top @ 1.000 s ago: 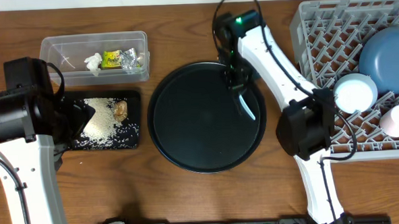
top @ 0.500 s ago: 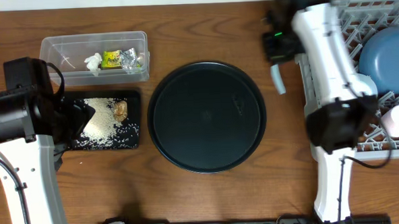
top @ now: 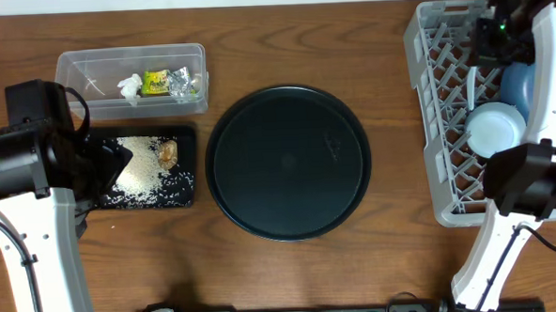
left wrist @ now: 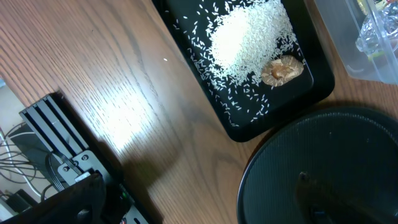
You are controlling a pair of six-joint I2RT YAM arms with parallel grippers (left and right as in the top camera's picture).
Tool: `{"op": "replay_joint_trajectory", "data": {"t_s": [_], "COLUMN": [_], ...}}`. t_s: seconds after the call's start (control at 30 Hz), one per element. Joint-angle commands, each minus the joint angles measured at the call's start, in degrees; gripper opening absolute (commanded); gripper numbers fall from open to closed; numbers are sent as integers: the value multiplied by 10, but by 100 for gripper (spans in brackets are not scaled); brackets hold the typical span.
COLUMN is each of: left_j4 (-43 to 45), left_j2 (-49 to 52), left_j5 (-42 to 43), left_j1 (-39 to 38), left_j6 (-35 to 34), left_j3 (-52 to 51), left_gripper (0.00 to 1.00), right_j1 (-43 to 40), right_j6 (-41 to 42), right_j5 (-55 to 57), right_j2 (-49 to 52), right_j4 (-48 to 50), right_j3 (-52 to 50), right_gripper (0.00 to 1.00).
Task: Sort waste into correct bins and load items into the dishwasher rack
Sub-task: 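Carry the light blue spoon with the right gripper into the dish rack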
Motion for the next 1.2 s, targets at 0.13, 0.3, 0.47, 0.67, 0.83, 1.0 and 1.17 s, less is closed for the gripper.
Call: {"op": "replay_joint_trajectory", "data": {"t_s": [0.13, 0.3, 0.47, 0.67, 0.83, 1.0, 1.17], "left_j4": [-2, -2, -2, -2, -2, -2, -2], "left_j2": [1, 1, 1, 1, 1, 1, 1], "left_j5": [-9, -9, -9, -9, -9, -9, -9], "left_j1": [2, 2, 2, 2, 2, 2, 2], "left_j6": [-4, -4, -4, -4, -4, -4, -4], "left_j3": [-1, -1, -1, -1, -1, -1, -1], "left_gripper": [98, 98, 98, 98, 98, 98, 98], "right_j1": [9, 13, 14, 21, 25, 33, 36], "right_j6": [-35, -40, -45, -45, -45, -38, -3], "right_j5": [-19, 0, 3, 6, 5, 5, 3], "right_j2": [23, 52, 69, 80, 81, 81, 81], "right_j4": [13, 20, 21, 21, 21, 14, -15], "right_j3": [6, 6, 6, 6, 6, 6, 26], "right_gripper": [1, 1, 1, 10, 63, 77, 73]}}
